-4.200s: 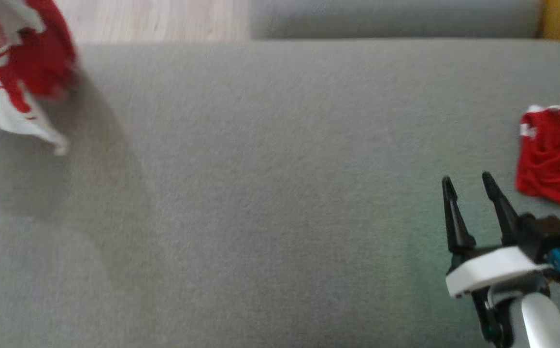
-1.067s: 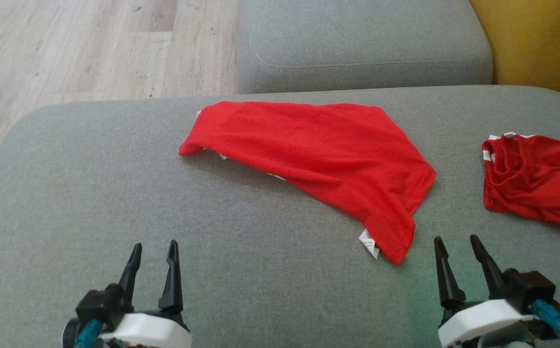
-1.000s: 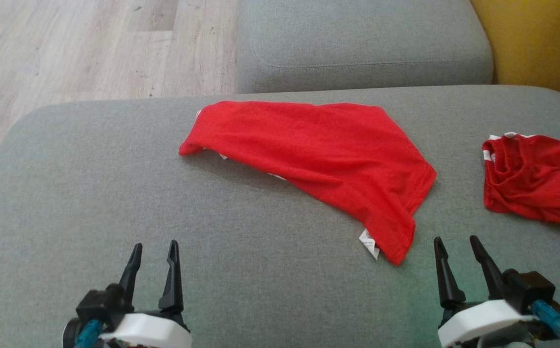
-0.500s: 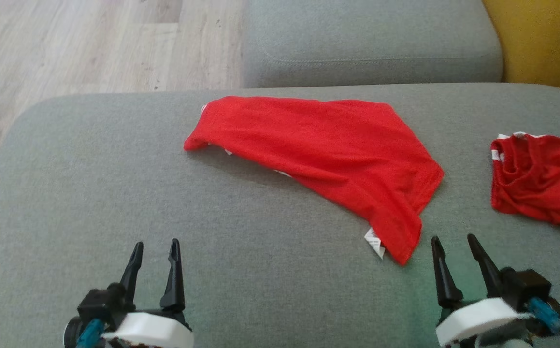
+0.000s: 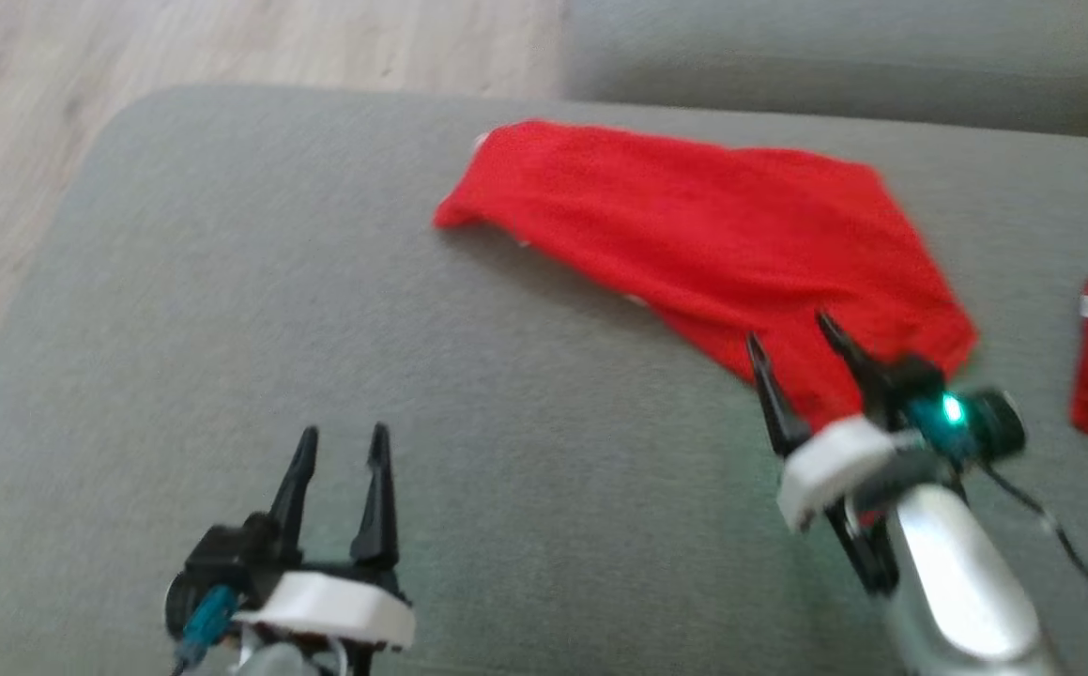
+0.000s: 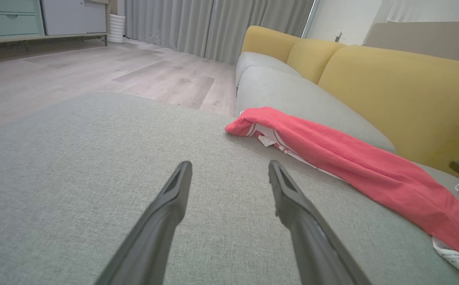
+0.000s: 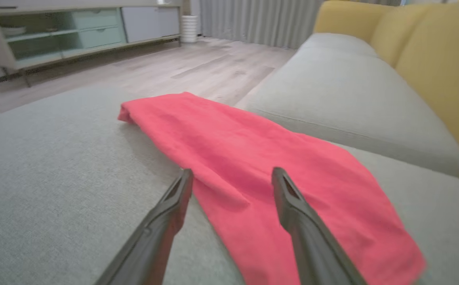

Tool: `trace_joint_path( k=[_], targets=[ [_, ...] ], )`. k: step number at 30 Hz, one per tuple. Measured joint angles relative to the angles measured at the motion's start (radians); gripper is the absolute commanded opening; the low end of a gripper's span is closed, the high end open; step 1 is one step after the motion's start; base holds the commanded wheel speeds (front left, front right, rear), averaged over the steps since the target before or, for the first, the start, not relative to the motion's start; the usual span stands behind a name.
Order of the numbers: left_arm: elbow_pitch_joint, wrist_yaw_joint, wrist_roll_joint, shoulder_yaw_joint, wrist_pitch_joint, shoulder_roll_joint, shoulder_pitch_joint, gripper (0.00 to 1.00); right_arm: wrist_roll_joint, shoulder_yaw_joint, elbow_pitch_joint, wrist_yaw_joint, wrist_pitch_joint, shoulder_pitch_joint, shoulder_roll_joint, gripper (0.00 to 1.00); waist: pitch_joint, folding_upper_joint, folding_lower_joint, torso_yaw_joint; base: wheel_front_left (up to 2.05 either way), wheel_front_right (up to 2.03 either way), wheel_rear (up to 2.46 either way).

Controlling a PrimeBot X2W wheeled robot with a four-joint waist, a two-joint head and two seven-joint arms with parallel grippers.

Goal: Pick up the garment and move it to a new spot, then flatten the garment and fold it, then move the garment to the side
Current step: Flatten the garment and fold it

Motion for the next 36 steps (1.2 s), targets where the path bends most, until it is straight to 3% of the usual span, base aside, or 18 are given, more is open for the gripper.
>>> trace_joint_path(
  k=[6,10,17,18,19,20,21,29,32,36],
  targets=[
    [0.002,-0.023,0.013,-0.007,-0.002,-0.045,-0.047,1.00,-0.102,0.044,0.204,0.000,0.040,-0.206,-0.026,1.00,0.060,0.0000,0.0000,0.093,0.00,0.00,0.00],
    [0.014,-0.040,0.025,-0.010,-0.002,-0.074,-0.069,1.00,-0.130,0.094,0.343,0.000,0.042,-0.310,-0.061,1.00,0.099,0.0000,0.0000,0.160,0.00,0.00,0.00],
    [0.023,-0.066,0.056,0.002,-0.004,-0.112,-0.084,1.00,-0.156,0.132,0.535,0.000,0.031,-0.439,-0.067,1.00,0.161,0.0000,0.0000,0.246,0.00,0.00,0.00],
    [0.025,-0.070,0.059,0.006,-0.004,-0.116,-0.084,1.00,-0.161,0.128,0.551,0.000,0.024,-0.449,-0.067,0.88,0.168,0.0000,0.0000,0.253,0.00,0.00,0.00],
    [0.026,-0.075,0.064,0.011,-0.004,-0.119,-0.084,1.00,-0.168,0.121,0.564,0.000,0.017,-0.459,-0.067,0.42,0.173,0.0000,0.0000,0.258,0.00,0.00,0.00],
    [0.027,-0.075,0.066,0.019,-0.004,-0.122,-0.084,1.00,-0.175,0.110,0.575,0.000,0.006,-0.467,-0.066,0.28,0.178,0.0000,0.0000,0.261,0.00,0.00,0.00],
    [0.030,-0.079,0.070,0.028,-0.004,-0.125,-0.084,1.00,-0.179,0.100,0.587,0.000,-0.004,-0.476,-0.065,0.01,0.180,-0.0001,0.0000,0.260,0.00,0.00,0.00],
    [0.052,-0.102,0.101,0.051,-0.004,-0.131,-0.084,1.00,-0.179,0.086,0.640,0.000,-0.123,-0.500,-0.032,0.00,0.159,0.0000,-0.0002,0.201,0.00,0.00,0.00],
    [0.061,-0.109,0.113,0.056,-0.004,-0.130,-0.082,1.00,-0.095,0.191,0.622,0.000,-0.160,-0.495,-0.030,0.00,0.141,0.0000,-0.0001,0.172,0.00,0.00,0.00],
    [0.067,-0.109,0.117,0.059,-0.004,-0.123,-0.073,1.00,0.057,0.378,0.509,0.000,-0.170,-0.462,-0.027,0.00,0.108,0.0000,-0.0003,0.131,0.00,0.00,0.00]
  ],
)
